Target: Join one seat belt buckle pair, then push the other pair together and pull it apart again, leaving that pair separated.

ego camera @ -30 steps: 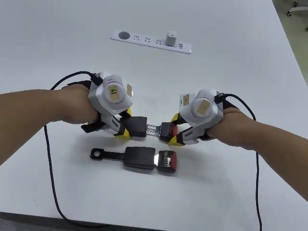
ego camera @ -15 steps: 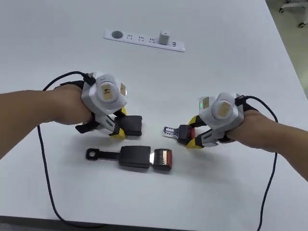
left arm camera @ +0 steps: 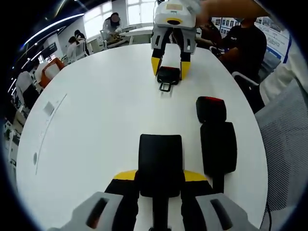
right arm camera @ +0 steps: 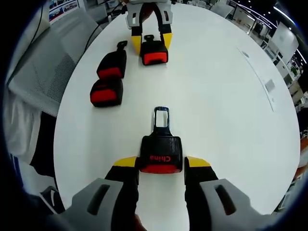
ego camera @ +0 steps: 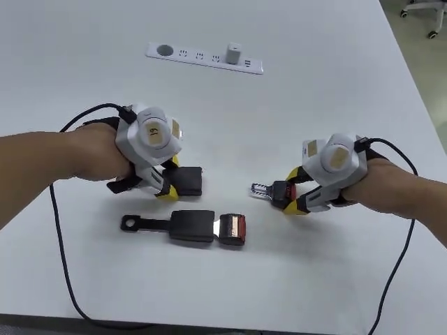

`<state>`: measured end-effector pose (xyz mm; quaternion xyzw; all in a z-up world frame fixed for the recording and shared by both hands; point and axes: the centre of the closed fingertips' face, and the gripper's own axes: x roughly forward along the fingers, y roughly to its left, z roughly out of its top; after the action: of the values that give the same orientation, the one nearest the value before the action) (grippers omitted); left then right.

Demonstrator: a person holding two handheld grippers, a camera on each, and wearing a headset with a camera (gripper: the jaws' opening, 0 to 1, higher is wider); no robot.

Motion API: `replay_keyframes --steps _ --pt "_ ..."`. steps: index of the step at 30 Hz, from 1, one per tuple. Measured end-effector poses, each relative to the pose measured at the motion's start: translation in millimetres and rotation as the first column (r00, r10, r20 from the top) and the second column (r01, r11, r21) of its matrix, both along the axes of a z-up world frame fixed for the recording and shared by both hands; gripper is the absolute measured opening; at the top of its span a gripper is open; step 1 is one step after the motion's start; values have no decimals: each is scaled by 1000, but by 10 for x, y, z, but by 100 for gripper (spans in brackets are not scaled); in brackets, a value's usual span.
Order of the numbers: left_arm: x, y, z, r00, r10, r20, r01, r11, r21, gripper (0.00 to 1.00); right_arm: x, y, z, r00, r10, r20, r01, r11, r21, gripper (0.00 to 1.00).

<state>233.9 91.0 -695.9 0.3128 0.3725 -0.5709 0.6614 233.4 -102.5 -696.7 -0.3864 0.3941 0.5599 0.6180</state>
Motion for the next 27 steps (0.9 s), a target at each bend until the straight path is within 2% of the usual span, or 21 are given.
replay_keyframes --steps 4,6,7,9,11,12,13,15,16,17,18,20,21,22,24,25,26,27 --pt "-4 4 1 1000 15 5 -15 1000 -6 34 32 -16 4 1000 -12 10 12 1000 -2 39" --pt "-5 14 2 1000 3 23 -3 1000 -10 38 39 -23 2 1000 -22 18 22 1000 -3 40" --pt "-1 24 4 999 1 33 0 1000 -5 41 44 -19 17 999 -28 36 28 1000 -3 42" --pt "25 45 7 998 -10 63 9 1000 9 48 42 -18 31 999 -38 39 37 999 4 44" --pt "-14 36 65 999 -8 54 8 1000 -4 49 19 -6 56 998 -49 37 49 999 21 43" --pt "-44 16 172 999 -1 52 2 1000 -19 49 18 5 84 997 -72 39 70 997 37 43" --pt "-50 15 218 998 6 56 -5 1000 -28 49 21 16 104 995 -88 40 86 995 50 44" --pt "-47 31 291 996 32 86 -28 998 -54 49 14 29 210 987 -152 54 148 986 83 48" --pt "-82 29 350 995 55 80 -49 996 -71 49 -15 68 271 983 -177 50 170 978 121 49" --pt "-148 28 406 995 82 55 -76 992 -102 52 -31 79 289 982 -185 47 177 976 130 49" --pt "-178 54 421 995 86 51 -80 991 -108 54 -68 98 334 977 -207 43 198 968 151 49" --pt "-239 123 535 992 106 71 -97 988 -124 56 -110 115 366 970 -239 37 229 956 182 50" --pt "-249 188 556 987 143 77 -132 983 -127 60 -135 115 373 968 -249 37 238 952 190 51" --pt "-256 230 556 983 164 81 -153 980 -130 62 -170 137 412 958 -285 27 273 937 220 52" --pt "-270 333 584 970 225 90 -208 965 -163 67 -234 136 450 945 -326 19 312 919 242 55" --pt "-295 370 601 965 248 84 -231 957 -173 70 -261 138 470 942 -336 21 320 913 253 56" --pt "-346 424 648 956 285 76 -265 943 -199 72 -288 139 496 937 -349 25 330 905 267 57" --pt "-402 469 654 958 280 66 -262 944 -201 76 -357 146 539 928 -373 21 352 893 281 60"
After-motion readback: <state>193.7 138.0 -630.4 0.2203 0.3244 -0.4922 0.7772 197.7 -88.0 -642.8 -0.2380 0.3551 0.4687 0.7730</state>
